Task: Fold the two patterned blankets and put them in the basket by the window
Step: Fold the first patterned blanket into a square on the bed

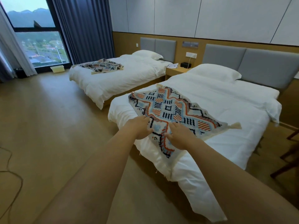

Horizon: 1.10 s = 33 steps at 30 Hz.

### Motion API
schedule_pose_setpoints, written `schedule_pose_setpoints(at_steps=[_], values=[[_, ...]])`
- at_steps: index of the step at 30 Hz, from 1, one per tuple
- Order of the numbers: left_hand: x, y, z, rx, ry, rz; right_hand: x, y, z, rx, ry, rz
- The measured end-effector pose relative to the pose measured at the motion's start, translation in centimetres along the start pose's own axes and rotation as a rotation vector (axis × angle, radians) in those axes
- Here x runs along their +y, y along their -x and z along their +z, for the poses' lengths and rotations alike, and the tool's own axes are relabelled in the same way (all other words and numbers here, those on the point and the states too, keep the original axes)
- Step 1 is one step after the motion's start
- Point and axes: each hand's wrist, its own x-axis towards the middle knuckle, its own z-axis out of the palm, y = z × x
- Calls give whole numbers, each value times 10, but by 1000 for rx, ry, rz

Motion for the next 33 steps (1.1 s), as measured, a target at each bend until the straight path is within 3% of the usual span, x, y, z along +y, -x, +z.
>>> schedule_pose_setpoints(at_steps=[10,25,33], values=[[-104,-159,-18,-21,4,96,-9,-189,-4,-38,-3,115],[-237,-466,-41,-116,-21,111,30,-515,-20,-87,-88,140],[-304,-587,-42,-155,13,106,38,-654,-22,-139,-82,134]])
